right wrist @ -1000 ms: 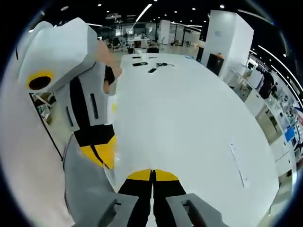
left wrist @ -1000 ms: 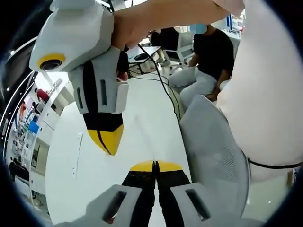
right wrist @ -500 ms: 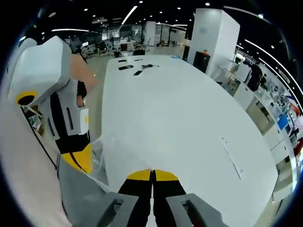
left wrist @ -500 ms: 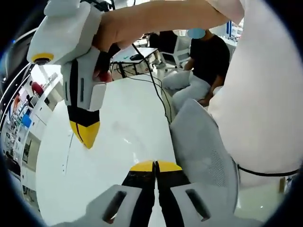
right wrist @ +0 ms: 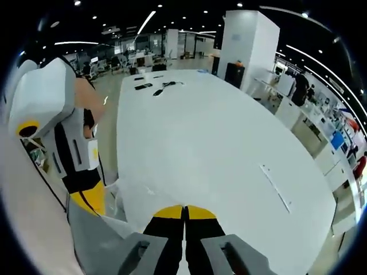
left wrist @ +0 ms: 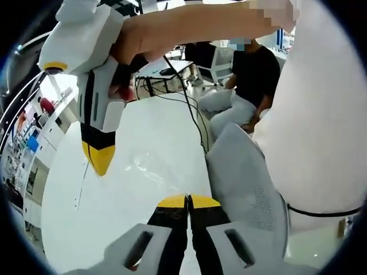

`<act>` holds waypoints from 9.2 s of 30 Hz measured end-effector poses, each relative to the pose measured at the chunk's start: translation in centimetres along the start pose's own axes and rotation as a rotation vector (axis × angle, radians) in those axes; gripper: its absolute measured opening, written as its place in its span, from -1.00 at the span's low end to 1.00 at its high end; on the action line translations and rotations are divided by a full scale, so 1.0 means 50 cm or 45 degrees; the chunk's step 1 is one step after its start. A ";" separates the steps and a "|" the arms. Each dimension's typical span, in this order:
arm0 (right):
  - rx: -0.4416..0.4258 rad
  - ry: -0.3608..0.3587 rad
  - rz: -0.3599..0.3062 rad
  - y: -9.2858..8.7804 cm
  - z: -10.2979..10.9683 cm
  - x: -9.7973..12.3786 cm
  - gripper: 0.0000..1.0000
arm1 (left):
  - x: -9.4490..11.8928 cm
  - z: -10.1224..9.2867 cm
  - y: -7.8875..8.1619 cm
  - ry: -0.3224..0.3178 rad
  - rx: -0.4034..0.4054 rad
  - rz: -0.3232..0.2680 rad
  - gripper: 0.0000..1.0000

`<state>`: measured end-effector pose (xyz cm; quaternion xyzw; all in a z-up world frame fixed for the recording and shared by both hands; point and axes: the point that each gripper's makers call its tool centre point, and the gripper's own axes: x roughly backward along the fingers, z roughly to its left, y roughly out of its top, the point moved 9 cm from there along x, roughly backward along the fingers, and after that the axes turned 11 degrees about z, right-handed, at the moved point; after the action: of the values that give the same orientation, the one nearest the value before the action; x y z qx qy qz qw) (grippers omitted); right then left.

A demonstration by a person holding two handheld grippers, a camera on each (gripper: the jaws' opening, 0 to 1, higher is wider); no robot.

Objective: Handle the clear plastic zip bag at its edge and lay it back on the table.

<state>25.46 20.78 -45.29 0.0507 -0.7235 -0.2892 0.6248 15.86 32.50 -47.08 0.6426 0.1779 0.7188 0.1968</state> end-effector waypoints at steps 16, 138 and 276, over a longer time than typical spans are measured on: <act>0.036 -0.020 -0.013 0.003 0.003 0.000 -1.00 | -0.010 0.009 -0.022 0.046 0.061 -0.051 -1.00; 0.454 -0.558 0.068 -0.108 -0.080 -0.328 -1.00 | -0.029 0.026 -0.165 0.349 0.894 -0.494 0.12; -0.627 -0.208 -0.378 -0.372 0.205 -0.178 0.99 | -0.128 -0.126 -0.373 0.495 1.208 -0.457 0.31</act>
<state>12.42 12.90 -62.55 -0.0206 -0.6642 -0.5473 0.5088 11.22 45.25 -62.71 0.4757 0.6229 0.6203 -0.0318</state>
